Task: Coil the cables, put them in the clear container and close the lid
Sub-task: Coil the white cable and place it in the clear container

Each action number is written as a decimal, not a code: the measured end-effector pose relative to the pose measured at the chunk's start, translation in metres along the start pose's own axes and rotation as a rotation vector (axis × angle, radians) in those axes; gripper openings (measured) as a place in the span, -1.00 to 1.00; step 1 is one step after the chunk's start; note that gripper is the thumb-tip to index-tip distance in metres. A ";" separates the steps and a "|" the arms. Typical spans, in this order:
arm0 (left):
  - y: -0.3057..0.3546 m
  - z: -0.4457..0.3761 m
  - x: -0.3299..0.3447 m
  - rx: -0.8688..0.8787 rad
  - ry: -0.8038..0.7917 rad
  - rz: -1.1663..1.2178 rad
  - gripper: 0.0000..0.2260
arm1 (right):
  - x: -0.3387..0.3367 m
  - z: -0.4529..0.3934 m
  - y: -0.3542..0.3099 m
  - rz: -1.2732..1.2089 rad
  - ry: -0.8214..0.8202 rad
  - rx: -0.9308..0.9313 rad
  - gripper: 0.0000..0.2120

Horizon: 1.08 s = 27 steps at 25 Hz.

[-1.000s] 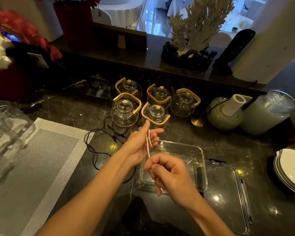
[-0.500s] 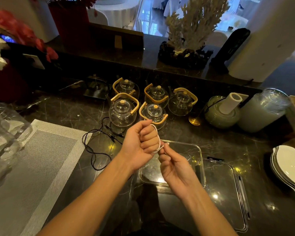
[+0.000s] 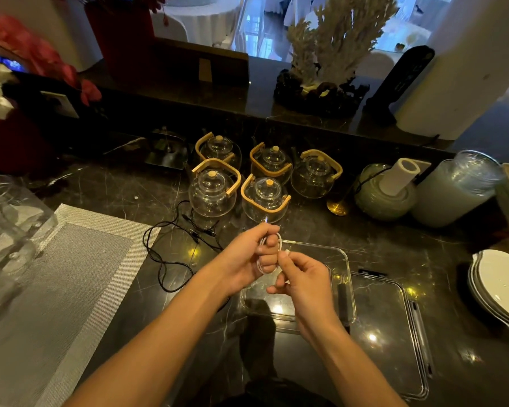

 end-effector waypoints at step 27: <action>-0.008 0.003 0.009 0.335 0.418 -0.404 -0.70 | -0.014 -0.018 0.000 -0.305 -0.172 0.323 -0.84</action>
Point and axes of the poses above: each hand's wrist, its own z-axis away from the middle knuckle, its own x-axis out of the palm, y = z × x, the point moved 3 cm from there along -z, towards the middle knuckle, and after that the axes turned 1 degree about -z, right-handed, at the moved point
